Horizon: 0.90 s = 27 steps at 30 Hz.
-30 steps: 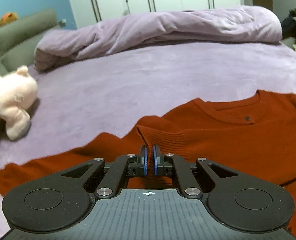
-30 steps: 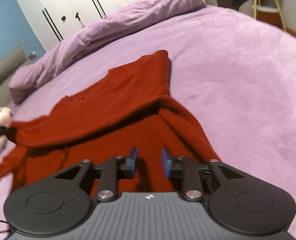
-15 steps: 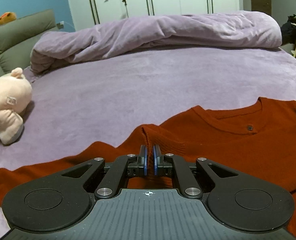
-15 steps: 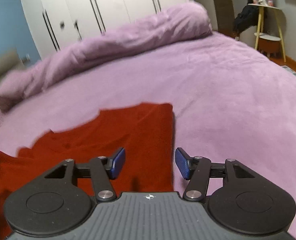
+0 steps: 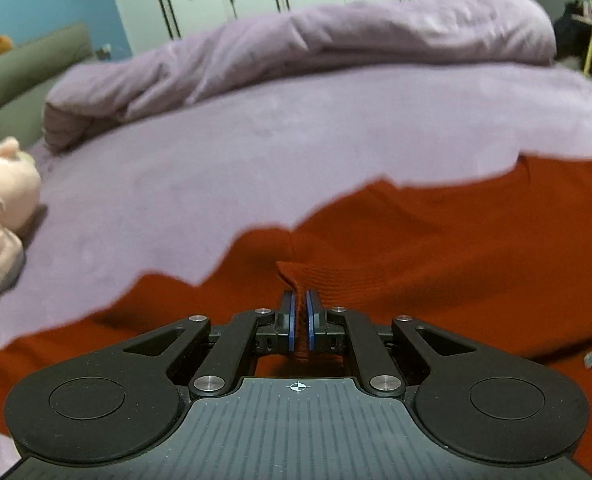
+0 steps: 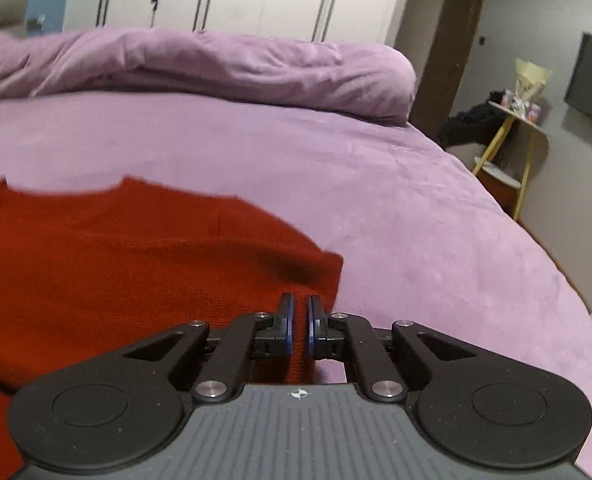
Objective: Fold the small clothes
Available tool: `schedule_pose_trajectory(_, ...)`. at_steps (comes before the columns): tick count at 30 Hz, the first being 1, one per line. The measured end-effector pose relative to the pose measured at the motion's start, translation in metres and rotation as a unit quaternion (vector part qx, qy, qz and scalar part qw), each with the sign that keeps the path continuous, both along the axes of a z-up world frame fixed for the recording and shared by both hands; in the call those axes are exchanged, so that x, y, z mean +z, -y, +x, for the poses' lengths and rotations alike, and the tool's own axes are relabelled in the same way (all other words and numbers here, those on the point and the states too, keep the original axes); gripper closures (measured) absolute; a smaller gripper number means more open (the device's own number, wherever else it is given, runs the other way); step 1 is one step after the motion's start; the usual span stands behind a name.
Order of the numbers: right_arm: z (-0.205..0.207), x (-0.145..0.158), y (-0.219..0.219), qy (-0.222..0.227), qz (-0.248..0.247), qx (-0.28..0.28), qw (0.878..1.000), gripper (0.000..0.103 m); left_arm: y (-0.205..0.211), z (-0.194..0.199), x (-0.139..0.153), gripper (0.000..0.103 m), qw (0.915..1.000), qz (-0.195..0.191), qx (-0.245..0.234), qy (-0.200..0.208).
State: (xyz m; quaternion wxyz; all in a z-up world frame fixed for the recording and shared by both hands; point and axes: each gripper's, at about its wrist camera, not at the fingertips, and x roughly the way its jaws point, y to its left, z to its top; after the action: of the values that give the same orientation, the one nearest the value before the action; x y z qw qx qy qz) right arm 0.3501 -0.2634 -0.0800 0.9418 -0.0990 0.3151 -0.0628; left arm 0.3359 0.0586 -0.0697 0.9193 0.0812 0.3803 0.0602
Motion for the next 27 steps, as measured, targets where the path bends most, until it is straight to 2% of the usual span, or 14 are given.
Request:
schedule_pose_trajectory(3,0.0,0.001,-0.002,0.005,-0.009,0.003,1.0,0.097,-0.003,-0.002,-0.006,0.095,1.0,-0.003,-0.001,-0.002)
schedule_pose_trajectory(5,0.001,0.001,-0.003,0.009,-0.029,0.0,1.0,0.101,-0.004,-0.003,-0.003,0.095,1.0,-0.006,-0.003,0.006)
schedule_pose_trajectory(7,0.008,-0.004,-0.006,0.011,-0.065,-0.023,0.998,0.103,-0.006,-0.002,-0.002,0.095,0.9999,-0.011,0.002,0.008)
schedule_pose_trajectory(8,0.012,-0.005,-0.002,-0.001,-0.068,-0.038,0.997,0.103,-0.009,-0.001,-0.002,0.094,0.9998,-0.019,0.005,0.004)
schedule_pose_trajectory(10,0.017,-0.001,0.013,-0.037,0.0,-0.054,0.998,0.103,-0.013,-0.003,0.0,0.094,0.9996,-0.021,0.019,0.008)
schedule_pose_trajectory(11,0.013,0.006,0.017,-0.026,0.03,-0.055,0.998,0.103,-0.016,-0.005,0.002,0.094,0.9992,-0.011,0.036,0.015)
schedule_pose_trajectory(13,-0.001,0.019,0.014,0.0,0.051,-0.039,0.998,0.099,-0.02,-0.008,0.009,0.091,0.9975,-0.007,0.065,0.026)
schedule_pose_trajectory(15,-0.014,0.029,0.002,0.014,0.095,0.007,0.995,0.099,-0.021,-0.011,0.016,0.084,0.9958,-0.053,0.064,0.039)
schedule_pose_trajectory(17,-0.022,0.031,-0.019,0.017,0.133,0.055,0.989,0.099,-0.01,-0.009,0.018,0.067,0.9945,-0.091,0.038,0.037)
schedule_pose_trajectory(18,-0.024,0.031,-0.03,0.019,0.14,0.082,0.987,0.099,-0.003,-0.006,0.017,0.062,0.9946,-0.095,0.025,0.033)
schedule_pose_trajectory(20,-0.028,0.026,-0.056,0.028,0.119,0.132,0.984,0.099,0.015,0.0,0.012,0.052,0.9958,-0.088,0.002,0.028)
schedule_pose_trajectory(23,-0.018,0.008,-0.08,0.017,0.058,0.157,0.986,0.099,0.031,0.01,0.001,0.05,0.9967,-0.077,-0.01,0.024)
schedule_pose_trajectory(25,-0.005,-0.009,-0.075,-0.018,0.012,0.131,0.991,0.099,0.035,0.018,-0.008,0.05,0.9972,-0.074,-0.006,0.008)
schedule_pose_trajectory(27,0.002,-0.014,-0.053,-0.016,-0.009,0.09,0.996,0.101,0.035,0.018,-0.014,0.043,0.997,-0.076,-0.001,0.013)
